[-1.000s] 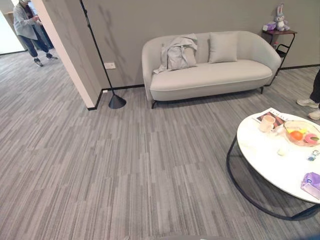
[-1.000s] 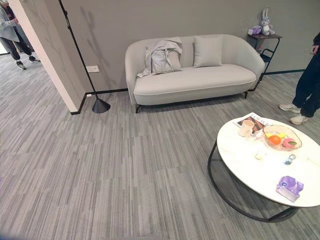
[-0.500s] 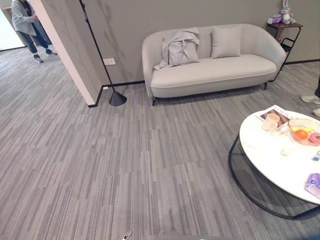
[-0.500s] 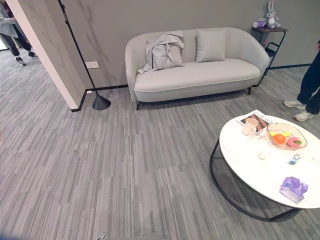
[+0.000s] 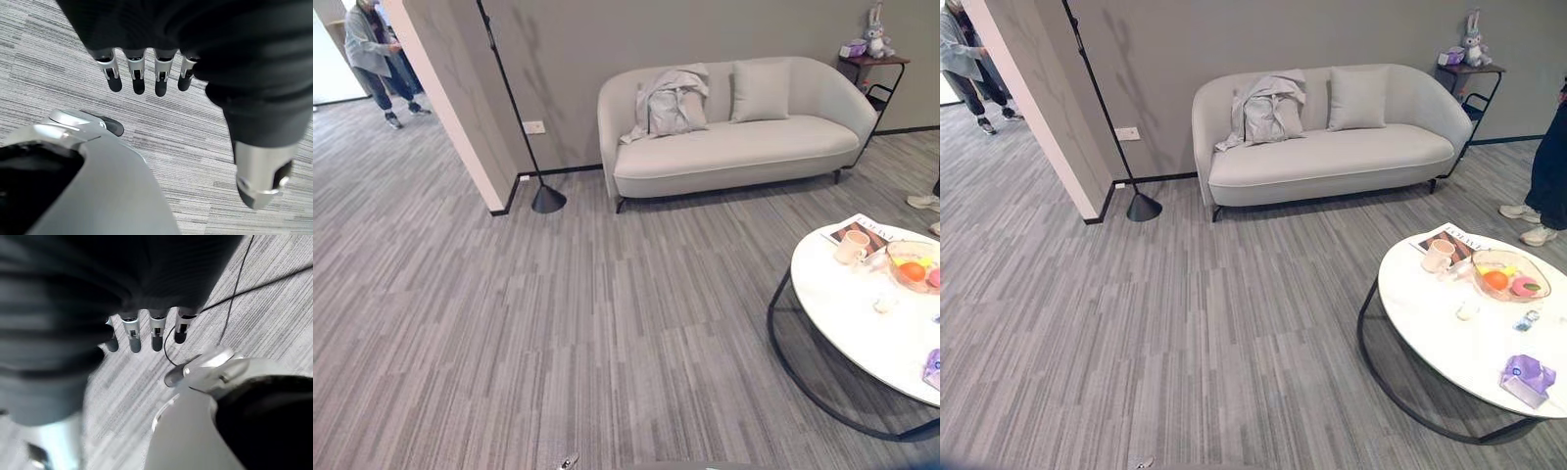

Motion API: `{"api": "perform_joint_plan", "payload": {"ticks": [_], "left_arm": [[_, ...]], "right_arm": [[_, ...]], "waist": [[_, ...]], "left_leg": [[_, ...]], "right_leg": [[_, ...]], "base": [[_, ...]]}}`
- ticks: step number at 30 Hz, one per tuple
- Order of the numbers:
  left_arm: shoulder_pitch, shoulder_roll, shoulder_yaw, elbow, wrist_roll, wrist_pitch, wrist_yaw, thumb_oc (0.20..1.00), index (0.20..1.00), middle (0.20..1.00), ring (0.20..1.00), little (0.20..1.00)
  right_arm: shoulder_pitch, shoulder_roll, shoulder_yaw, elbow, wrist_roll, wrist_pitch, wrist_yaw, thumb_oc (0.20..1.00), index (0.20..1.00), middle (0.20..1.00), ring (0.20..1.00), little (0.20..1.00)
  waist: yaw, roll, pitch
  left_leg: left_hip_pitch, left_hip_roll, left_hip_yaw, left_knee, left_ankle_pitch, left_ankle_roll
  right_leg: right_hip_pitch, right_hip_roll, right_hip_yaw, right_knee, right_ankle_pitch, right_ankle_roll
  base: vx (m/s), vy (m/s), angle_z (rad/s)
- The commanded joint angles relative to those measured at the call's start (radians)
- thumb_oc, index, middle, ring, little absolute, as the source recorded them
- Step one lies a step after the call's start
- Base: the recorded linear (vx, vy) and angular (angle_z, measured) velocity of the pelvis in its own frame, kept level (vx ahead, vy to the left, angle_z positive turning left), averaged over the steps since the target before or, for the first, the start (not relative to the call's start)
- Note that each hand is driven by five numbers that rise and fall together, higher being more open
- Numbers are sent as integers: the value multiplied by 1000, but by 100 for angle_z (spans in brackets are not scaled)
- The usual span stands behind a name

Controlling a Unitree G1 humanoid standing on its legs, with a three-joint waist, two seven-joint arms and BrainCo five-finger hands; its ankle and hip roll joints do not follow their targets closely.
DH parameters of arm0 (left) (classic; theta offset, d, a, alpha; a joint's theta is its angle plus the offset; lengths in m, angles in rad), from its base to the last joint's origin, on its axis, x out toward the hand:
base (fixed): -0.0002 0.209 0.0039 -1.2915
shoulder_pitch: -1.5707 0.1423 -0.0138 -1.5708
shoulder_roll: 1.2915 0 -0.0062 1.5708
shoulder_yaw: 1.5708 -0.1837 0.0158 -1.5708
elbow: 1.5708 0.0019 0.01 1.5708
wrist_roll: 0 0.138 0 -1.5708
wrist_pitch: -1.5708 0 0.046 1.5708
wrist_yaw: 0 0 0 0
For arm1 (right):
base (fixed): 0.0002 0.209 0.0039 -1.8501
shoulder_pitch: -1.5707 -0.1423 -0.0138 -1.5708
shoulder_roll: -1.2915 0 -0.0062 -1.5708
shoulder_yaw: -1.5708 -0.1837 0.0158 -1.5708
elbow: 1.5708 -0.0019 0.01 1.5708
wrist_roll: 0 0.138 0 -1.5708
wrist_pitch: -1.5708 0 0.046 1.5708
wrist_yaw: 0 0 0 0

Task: Hang the clothes on the sofa on the clothes rack.

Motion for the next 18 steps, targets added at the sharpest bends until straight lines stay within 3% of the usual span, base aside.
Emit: {"api": "perform_joint_plan", "payload": {"ticks": [1, 9, 10, 12, 13, 15, 16, 17, 18], "left_arm": [[-38, -29, -3, 68, 43, 0, -5, 1000, 1000, 1000, 1000, 1000], [-44, -23, -2, 70, 49, -1, -2, 1000, 1000, 1000, 1000, 1000], [-62, -20, -6, 63, 29, -4, 8, 1000, 1000, 1000, 1000, 1000], [-83, -22, -14, 43, 1, -4, 19, 1000, 1000, 1000, 1000, 1000], [-90, -25, -24, 28, -8, -8, 23, 1000, 1000, 1000, 1000, 1000], [-92, -22, -22, 22, -24, -6, 22, 1000, 1000, 1000, 1000, 1000], [-84, -18, -13, 29, -32, -4, 23, 1000, 1000, 1000, 1000, 1000], [-85, -18, -13, 29, -32, -4, 23, 1000, 1000, 1000, 1000, 1000], [-77, -19, -6, 37, -37, -2, 21, 1000, 1000, 1000, 1000, 1000]], "right_arm": [[-42, 14, 4, 57, -19, 2, 6, 1000, 1000, 1000, 1000, 1000], [-45, 11, 8, 54, -24, 3, 13, 1000, 1000, 1000, 1000, 1000], [-62, 8, 3, 52, -11, 1, 8, 1000, 1000, 1000, 1000, 1000], [-75, 1, -2, 48, 3, 2, 1, 1000, 1000, 1000, 1000, 1000], [-77, -10, -5, 52, 3, 6, -2, 1000, 1000, 1000, 1000, 1000], [-76, -20, -13, 53, 9, 14, -3, 1000, 1000, 1000, 1000, 1000], [-75, -26, -14, 50, 18, 14, -4, 1000, 1000, 1000, 1000, 1000], [-76, -26, -14, 50, 18, 14, -4, 1000, 1000, 1000, 1000, 1000], [-77, -30, -12, 49, 20, 14, -3, 1000, 1000, 1000, 1000, 1000]], "waist": [[12, -62, -8], [10, -65, 1], [10, -74, 33], [13, -76, 74], [14, -73, 94], [23, -76, 103], [45, -74, 100], [45, -76, 98], [59, -70, 98]], "left_leg": [[-7, 10, 5, -5, -5, -13], [-27, 16, 3, 23, -11, -19], [-133, 29, -3, 182, -6, -39], [-267, 50, -22, 391, 61, -60], [-350, 61, -37, 515, 144, -54], [-435, 37, -18, 509, 147, -34], [-467, -8, -15, 402, 123, -15], [-467, -10, -13, 394, 129, -14], [-465, -31, -21, 312, 133, -8]], "right_leg": [[-2, -53, -24, -60, 71, 51], [-8, -51, -18, -60, 71, 51], [-16, -50, -20, -60, 68, 39], [-13, -41, -30, -60, 62, 14], [3, -30, -44, -60, 48, -6], [13, -30, -42, -60, 38, -9], [19, -27, -23, -60, 20, -5], [16, -29, -24, -60, 21, -5], [23, -23, -12, -60, 7, -2]], "base": [[0, 0, 0], [-3, -24, -4], [-174, -122, 1], [-133, -141, 5], [51, -100, 7], [204, -20, 16], [224, 30, 41], [277, 65, 49], [230, 61, 14]]}}
